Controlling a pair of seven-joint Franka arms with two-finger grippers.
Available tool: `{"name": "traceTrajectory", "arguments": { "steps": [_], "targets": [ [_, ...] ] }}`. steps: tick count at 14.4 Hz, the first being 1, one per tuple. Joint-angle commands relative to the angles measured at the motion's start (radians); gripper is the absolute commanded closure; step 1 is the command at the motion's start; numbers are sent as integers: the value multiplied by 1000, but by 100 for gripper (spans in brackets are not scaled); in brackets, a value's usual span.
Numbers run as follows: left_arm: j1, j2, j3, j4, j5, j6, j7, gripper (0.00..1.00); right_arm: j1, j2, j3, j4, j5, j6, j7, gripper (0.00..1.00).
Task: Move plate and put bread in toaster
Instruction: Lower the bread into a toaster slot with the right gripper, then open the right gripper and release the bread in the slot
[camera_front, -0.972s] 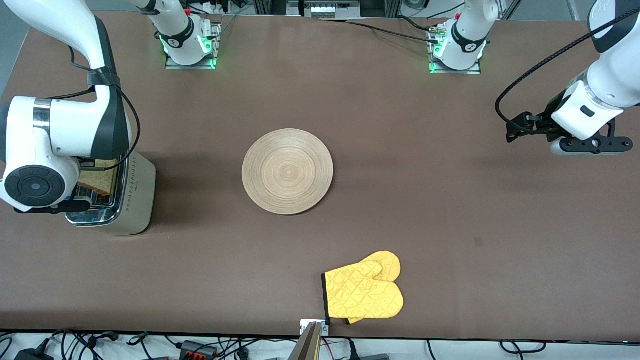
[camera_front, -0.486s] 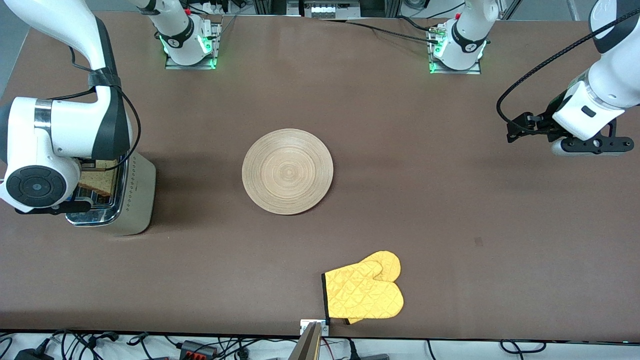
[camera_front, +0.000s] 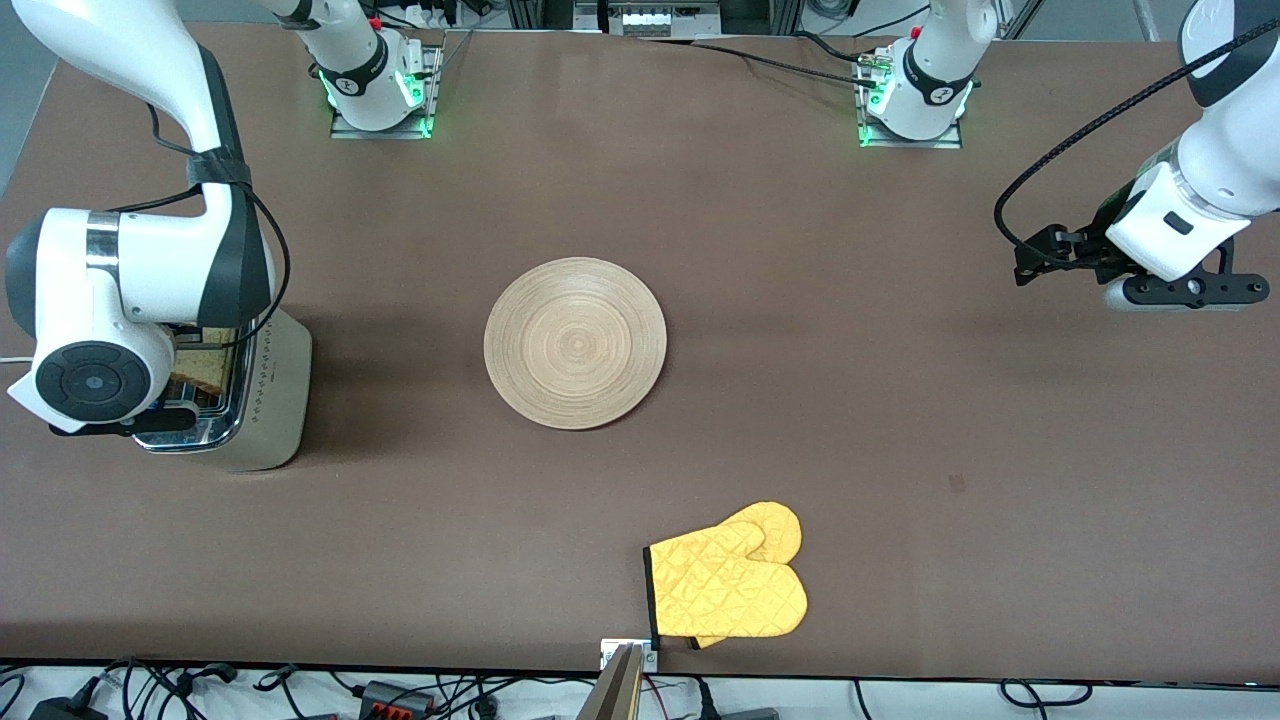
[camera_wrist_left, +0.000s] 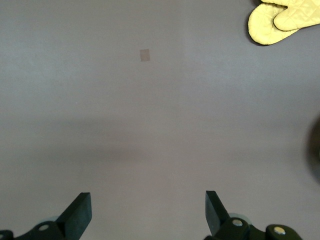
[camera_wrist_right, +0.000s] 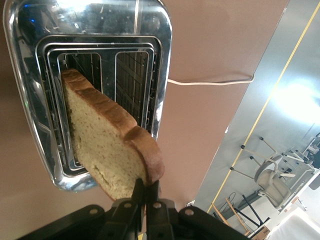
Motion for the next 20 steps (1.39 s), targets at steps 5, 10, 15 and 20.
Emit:
{"name": "traceTrajectory", "arguments": {
  "steps": [5, 10, 15, 20],
  "targets": [
    [6, -12, 1, -4, -15, 6, -10, 0, 1, -10, 5, 10, 5, 16, 0, 0],
    [6, -12, 1, -4, -15, 6, -7, 0, -9, -22, -1, 125, 174, 13, -9, 0],
    [6, -11, 1, -4, -15, 6, -7, 0, -15, -43, -8, 210, 339, 22, -12, 0],
    [6, -11, 1, -4, -15, 6, -7, 0, -100, -68, 1, 226, 508, 46, -3, 0]
  ]
}}
